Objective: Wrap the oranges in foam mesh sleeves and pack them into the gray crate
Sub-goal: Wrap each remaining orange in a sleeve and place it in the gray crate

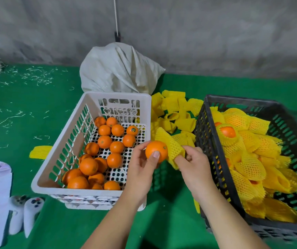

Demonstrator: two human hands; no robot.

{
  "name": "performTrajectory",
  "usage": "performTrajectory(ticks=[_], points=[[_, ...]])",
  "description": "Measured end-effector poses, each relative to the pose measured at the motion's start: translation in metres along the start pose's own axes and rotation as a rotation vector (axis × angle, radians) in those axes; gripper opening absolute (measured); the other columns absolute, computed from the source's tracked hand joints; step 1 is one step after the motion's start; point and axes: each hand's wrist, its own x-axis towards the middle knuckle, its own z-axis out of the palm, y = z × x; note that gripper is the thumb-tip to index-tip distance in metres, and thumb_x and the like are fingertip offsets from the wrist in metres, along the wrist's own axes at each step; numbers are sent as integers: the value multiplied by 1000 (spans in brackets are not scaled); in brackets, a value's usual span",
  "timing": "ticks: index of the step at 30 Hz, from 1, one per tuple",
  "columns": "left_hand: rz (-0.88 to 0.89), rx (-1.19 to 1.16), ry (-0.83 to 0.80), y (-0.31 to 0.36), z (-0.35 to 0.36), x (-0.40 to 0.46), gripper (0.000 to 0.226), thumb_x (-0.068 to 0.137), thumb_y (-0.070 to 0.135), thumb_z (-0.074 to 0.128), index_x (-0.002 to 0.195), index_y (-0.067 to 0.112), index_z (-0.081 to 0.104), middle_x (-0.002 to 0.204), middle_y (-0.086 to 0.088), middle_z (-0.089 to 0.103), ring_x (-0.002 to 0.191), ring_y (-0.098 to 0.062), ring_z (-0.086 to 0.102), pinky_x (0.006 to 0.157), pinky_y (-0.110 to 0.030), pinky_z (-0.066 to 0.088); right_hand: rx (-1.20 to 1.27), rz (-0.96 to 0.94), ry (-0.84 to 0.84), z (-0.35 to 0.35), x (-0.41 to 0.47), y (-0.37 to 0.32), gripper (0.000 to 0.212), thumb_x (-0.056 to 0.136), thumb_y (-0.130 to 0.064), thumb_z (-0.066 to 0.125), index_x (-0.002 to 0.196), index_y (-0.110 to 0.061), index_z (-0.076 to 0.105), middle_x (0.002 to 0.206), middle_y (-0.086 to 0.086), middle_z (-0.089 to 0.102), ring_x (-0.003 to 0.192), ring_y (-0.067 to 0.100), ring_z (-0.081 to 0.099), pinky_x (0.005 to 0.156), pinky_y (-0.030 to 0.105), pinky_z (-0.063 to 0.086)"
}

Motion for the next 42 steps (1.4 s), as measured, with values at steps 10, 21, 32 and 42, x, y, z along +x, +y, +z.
performTrajectory(ticks=[10, 21, 32, 42], points=[[-67, -51, -249, -3, -8, 1, 49, 78, 34, 85, 125, 30, 72, 150, 5, 58, 134, -22, 60, 101, -44, 58, -332, -181, 158, 11, 10, -1, 24, 88, 4, 65, 96, -14, 51, 100, 3, 52, 91, 24, 51, 77, 42, 46], [-294, -165, -347, -1, -20, 9, 55, 85, 45, 78, 130, 14, 72, 114, -15, 74, 84, -22, 69, 74, -28, 55, -267, -146, -92, 3, 13, -9, 26, 99, -13, 65, 124, -20, 71, 117, -2, 72, 108, 17, 66, 95, 38, 55], [-4, -66, -40, -10, -8, 3, 52, 89, 23, 78, 125, 29, 42, 113, -14, 54, 84, -12, 66, 77, -25, 57, -277, -360, -18, -4, -8, -14, 20, 98, -13, 66, 115, -19, 75, 106, -9, 68, 93, 10, 65, 84, 34, 57], [-83, 6, -227, -10, -11, 4, 69, 94, -1, 64, 155, 25, 43, 132, -20, 67, 109, -31, 71, 99, -43, 57, -303, -416, -33, 6, -17, -11, 38, 93, -1, 63, 127, -17, 65, 125, -12, 47, 119, 13, 53, 99, 30, 50]])
